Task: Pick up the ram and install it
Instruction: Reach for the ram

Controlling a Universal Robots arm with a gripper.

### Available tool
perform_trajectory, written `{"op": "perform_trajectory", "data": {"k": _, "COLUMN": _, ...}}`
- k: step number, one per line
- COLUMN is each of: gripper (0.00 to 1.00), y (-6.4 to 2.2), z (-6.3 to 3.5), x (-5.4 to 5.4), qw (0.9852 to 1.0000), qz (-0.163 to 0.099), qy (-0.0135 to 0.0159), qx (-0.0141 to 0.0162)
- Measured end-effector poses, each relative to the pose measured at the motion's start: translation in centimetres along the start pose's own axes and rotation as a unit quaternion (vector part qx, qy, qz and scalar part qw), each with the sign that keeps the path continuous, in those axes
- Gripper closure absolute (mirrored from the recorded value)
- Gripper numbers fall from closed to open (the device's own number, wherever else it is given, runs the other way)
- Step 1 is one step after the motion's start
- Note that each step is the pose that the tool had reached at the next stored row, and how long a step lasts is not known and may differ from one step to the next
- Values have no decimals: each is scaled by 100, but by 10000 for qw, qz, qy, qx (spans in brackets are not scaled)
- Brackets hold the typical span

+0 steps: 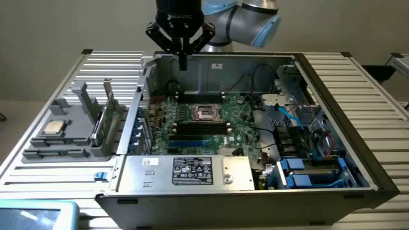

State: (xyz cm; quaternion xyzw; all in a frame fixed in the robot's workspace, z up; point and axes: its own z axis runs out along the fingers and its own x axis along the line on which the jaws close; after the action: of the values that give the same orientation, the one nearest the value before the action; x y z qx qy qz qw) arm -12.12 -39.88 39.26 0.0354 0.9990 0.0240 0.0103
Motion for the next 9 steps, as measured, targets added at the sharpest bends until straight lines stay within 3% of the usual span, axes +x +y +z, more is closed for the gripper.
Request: {"op": "perform_trajectory", "data": {"k": 9, "gripper": 91, "y": 0, "z": 0, "x": 0, "qw": 10000, "qz": 0, "qy": 0, "qx": 0}}
